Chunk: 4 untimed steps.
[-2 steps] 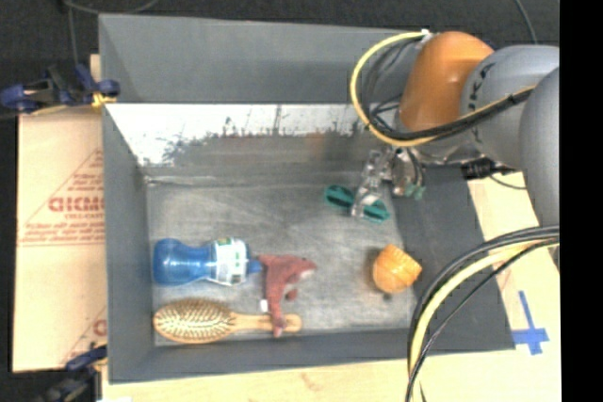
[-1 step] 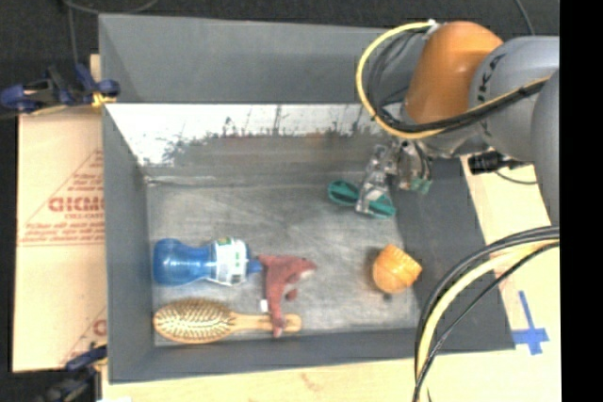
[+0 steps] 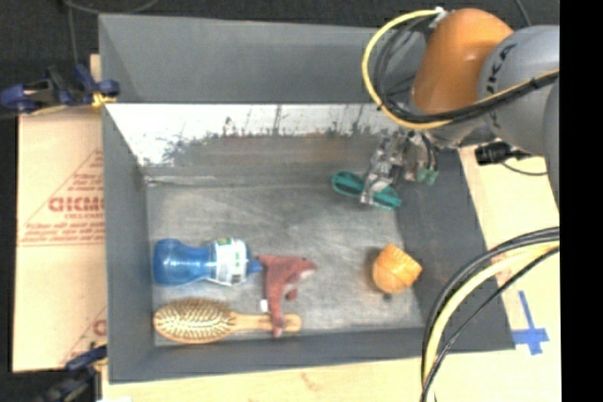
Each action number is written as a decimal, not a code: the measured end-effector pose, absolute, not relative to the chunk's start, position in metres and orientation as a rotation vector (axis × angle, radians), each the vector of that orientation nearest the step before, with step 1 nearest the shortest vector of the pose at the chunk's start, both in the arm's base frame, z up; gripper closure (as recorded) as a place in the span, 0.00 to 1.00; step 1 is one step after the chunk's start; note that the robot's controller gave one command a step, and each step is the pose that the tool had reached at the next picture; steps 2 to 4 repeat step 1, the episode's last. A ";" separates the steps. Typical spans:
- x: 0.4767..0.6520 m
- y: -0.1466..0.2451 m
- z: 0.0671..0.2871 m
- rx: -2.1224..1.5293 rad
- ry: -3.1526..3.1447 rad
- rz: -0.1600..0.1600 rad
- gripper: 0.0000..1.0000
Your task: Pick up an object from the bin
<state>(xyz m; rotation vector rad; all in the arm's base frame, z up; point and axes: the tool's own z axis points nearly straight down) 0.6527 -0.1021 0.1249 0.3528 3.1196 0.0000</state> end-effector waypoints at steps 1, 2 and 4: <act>0.654 -0.102 0.138 0.351 3.112 0.000 1.00; 0.654 -0.102 0.138 0.351 3.112 0.000 1.00; 0.654 -0.102 0.138 0.351 3.112 0.000 1.00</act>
Offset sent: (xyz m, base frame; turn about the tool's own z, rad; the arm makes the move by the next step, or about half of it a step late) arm 0.0000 -0.0001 0.0183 0.0000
